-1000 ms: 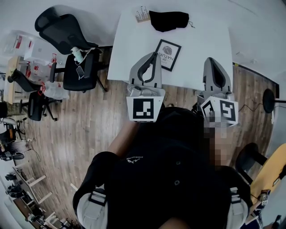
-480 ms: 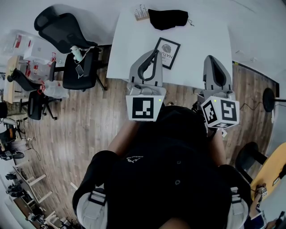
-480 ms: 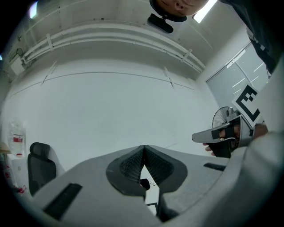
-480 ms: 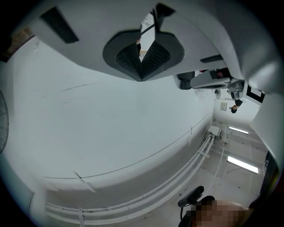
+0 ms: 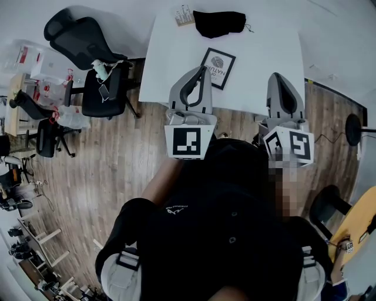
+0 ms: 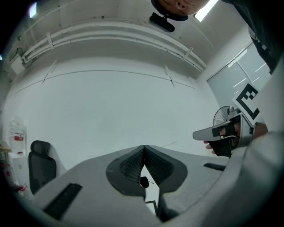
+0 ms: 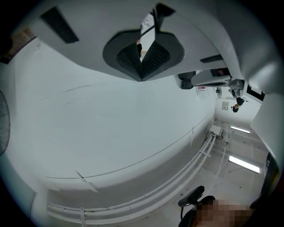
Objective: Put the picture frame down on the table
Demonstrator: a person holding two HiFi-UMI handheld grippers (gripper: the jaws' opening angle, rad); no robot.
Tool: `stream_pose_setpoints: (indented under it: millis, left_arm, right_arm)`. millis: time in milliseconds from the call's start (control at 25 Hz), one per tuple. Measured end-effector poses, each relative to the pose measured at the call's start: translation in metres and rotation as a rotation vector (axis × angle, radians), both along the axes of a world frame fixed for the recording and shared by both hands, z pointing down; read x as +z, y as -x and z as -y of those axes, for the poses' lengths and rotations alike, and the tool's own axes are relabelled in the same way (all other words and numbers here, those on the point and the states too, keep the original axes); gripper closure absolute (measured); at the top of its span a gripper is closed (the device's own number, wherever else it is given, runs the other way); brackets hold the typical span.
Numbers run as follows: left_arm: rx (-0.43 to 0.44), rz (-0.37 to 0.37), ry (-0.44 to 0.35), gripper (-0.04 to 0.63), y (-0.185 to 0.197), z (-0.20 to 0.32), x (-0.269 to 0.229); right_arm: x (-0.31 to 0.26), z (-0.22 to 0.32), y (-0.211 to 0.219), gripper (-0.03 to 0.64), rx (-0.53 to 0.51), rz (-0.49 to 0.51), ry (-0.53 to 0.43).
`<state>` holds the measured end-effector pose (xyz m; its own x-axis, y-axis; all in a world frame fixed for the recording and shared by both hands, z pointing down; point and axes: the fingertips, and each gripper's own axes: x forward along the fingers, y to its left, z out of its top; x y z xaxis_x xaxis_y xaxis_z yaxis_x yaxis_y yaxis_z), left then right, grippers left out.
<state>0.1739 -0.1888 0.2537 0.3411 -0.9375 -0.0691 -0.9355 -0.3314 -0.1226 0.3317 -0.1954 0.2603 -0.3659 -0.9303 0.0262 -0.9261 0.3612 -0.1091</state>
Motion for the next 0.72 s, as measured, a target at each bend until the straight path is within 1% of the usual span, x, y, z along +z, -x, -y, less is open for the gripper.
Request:
stream_pose_setpoints:
  millis: [80, 400, 720]
  left_arm:
    - [0.002, -0.007, 0.001, 0.588, -0.0019, -0.0002, -0.0001]
    - [-0.003, 0.001, 0.009, 0.588, -0.0017, -0.0015, 0.0026]
    - [-0.017, -0.016, 0.026, 0.588, 0.0027, -0.0026, 0.0061]
  right_arm:
    - [-0.0001, -0.0004, -0.0012, 0.618, 0.003, -0.002, 0.0]
    - [0.0027, -0.0006, -0.002, 0.618, -0.003, -0.003, 0.008]
    - [0.0048, -0.0012, 0.0021, 0.618, -0.014, 0.01, 0.022]
